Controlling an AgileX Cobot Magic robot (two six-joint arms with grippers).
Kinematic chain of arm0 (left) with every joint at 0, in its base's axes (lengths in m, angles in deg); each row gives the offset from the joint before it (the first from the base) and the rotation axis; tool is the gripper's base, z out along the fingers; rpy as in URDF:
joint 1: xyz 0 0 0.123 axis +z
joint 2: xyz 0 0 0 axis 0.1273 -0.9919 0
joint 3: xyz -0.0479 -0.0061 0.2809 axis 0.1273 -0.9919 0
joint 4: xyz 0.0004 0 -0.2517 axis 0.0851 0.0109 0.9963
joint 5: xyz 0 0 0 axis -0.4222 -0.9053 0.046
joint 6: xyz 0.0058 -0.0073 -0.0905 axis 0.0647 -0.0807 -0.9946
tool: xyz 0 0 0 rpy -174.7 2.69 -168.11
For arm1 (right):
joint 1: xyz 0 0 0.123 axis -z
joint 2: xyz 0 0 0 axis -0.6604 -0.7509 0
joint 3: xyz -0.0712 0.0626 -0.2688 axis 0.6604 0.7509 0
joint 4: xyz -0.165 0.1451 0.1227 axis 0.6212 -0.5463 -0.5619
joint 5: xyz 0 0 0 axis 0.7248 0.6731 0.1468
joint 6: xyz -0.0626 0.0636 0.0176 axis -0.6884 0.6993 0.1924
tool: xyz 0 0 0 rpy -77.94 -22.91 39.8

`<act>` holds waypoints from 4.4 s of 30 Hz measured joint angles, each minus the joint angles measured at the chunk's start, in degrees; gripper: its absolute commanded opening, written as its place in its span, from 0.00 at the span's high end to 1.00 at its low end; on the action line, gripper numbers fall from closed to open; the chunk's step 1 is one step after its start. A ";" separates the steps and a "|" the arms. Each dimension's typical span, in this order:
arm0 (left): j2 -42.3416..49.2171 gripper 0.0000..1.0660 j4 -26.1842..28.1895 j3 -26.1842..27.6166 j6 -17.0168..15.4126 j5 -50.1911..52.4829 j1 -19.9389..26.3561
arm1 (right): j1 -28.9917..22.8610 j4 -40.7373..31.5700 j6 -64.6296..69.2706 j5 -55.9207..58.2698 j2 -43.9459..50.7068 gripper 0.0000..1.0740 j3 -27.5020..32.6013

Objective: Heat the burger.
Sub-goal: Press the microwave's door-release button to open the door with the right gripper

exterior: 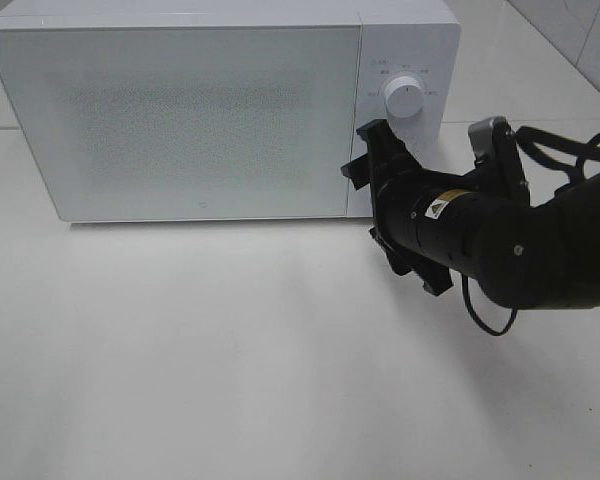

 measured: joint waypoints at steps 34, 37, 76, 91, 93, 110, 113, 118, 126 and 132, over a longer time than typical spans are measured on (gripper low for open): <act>0.00 0.08 0.00 0.00 0.00 0.00 0.00 | 7.96 26.01 -47.50 70.99 29.85 0.35 -5.73; 0.00 0.08 0.00 0.00 0.00 0.00 0.00 | 10.49 26.13 -47.44 77.23 29.91 0.35 -7.56; 0.00 0.08 0.00 0.00 0.00 0.00 0.00 | 11.46 31.11 -45.95 90.01 67.61 0.35 1.55; 0.00 0.08 0.00 0.00 0.00 0.00 0.00 | 20.74 31.40 -45.09 94.19 84.80 0.35 7.79; 0.00 0.08 0.00 0.00 0.00 0.00 0.00 | 24.58 31.34 -45.09 94.37 89.27 0.35 8.08; 0.00 0.08 0.00 0.00 0.00 0.00 0.00 | 26.41 31.34 -45.09 94.54 102.04 0.35 8.14; 0.00 0.08 0.00 0.00 0.00 0.00 0.00 | 26.41 31.34 -45.09 94.54 102.04 0.35 8.14; 0.00 0.08 0.00 0.00 0.00 0.00 0.00 | 26.41 31.11 -45.09 94.54 102.04 0.35 8.14; 0.00 0.08 0.06 0.00 0.00 0.00 0.00 | 26.41 31.11 -45.09 94.54 102.04 0.36 8.14; 0.00 0.08 0.06 0.00 0.00 0.00 0.00 | 26.41 30.94 -45.09 94.54 102.04 0.35 8.14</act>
